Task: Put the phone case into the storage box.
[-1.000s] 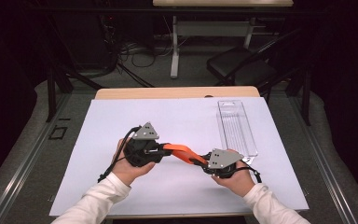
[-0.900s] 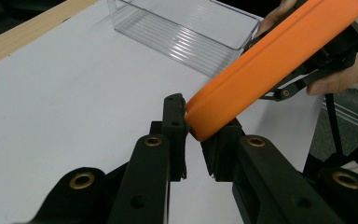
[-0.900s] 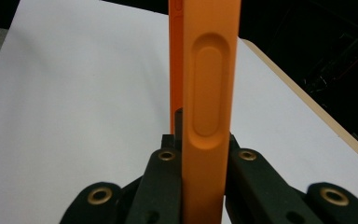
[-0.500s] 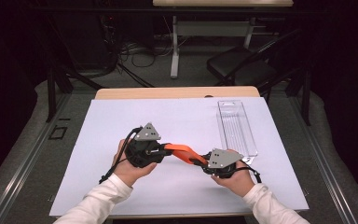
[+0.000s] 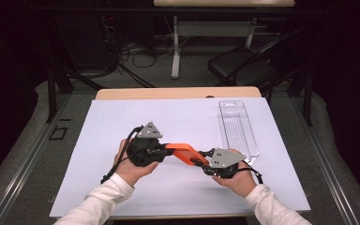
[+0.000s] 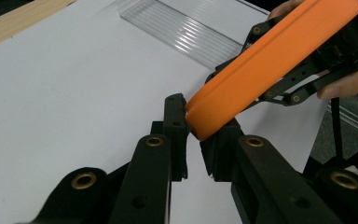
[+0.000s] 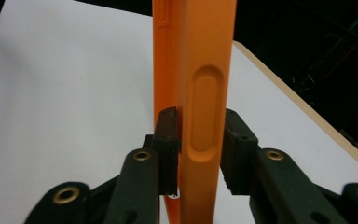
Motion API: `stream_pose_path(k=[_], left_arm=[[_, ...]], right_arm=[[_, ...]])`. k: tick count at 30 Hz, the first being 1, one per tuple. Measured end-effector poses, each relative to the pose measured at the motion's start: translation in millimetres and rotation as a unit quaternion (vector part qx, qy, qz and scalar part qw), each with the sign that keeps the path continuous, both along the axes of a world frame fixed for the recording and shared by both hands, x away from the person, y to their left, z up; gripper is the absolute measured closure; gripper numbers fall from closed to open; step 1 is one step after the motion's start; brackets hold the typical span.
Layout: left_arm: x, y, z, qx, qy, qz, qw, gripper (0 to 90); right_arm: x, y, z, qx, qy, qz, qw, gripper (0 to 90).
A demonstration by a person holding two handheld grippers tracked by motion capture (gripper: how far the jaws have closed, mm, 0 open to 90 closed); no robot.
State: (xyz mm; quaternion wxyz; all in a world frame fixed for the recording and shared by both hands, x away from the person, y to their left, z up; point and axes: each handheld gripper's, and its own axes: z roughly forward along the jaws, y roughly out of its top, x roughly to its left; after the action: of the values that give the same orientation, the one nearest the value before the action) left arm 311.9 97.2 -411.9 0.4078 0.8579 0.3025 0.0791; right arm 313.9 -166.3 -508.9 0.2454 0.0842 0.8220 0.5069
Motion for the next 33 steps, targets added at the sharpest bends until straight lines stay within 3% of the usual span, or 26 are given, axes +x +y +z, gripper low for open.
stream_pose_path(k=[10,21,33], left_arm=[[3.1,-0.2,1.4,0.009,0.011,0.040,0.9991,80.6],[6.0,-0.7,2.1,0.019,0.017,0.051,0.9984,80.6],[12.5,-3.8,7.0,0.043,0.023,0.086,0.9951,80.5]], right_arm=[[-1.9,0.5,5.0,-0.004,-0.022,-0.014,0.9996,60.8],[-1.7,3.9,11.2,-0.004,-0.046,-0.032,0.9984,53.8],[2.3,2.0,17.8,0.004,-0.035,-0.074,0.9966,39.4]])
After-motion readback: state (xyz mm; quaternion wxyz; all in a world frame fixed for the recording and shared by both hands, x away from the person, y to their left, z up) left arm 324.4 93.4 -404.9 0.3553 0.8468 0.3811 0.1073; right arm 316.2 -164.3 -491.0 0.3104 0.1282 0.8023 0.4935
